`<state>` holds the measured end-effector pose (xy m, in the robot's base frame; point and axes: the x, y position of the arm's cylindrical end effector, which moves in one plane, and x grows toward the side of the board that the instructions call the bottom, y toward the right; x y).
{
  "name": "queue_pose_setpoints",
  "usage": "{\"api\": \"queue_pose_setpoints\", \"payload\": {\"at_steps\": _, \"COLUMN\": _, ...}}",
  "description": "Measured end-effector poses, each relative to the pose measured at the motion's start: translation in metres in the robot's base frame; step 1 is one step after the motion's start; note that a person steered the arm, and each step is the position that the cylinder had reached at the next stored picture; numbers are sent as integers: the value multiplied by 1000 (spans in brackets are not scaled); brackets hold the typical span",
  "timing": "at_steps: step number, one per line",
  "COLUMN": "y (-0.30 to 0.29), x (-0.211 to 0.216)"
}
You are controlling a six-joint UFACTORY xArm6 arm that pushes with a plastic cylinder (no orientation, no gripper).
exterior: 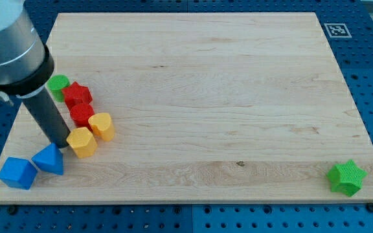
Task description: Point at the green circle
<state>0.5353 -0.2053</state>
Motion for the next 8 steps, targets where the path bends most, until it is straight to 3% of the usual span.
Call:
{"api": "queue_pose_setpoints", "payload": {"at_steps": 5, "y": -3, "x": 19}}
{"api": "queue_pose_setpoints", "payload": {"at_steps": 7, "y": -36, "x": -73}}
{"api": "queue_pose_setpoints", "payload": {"at_steps": 8, "y": -47, "x": -81}}
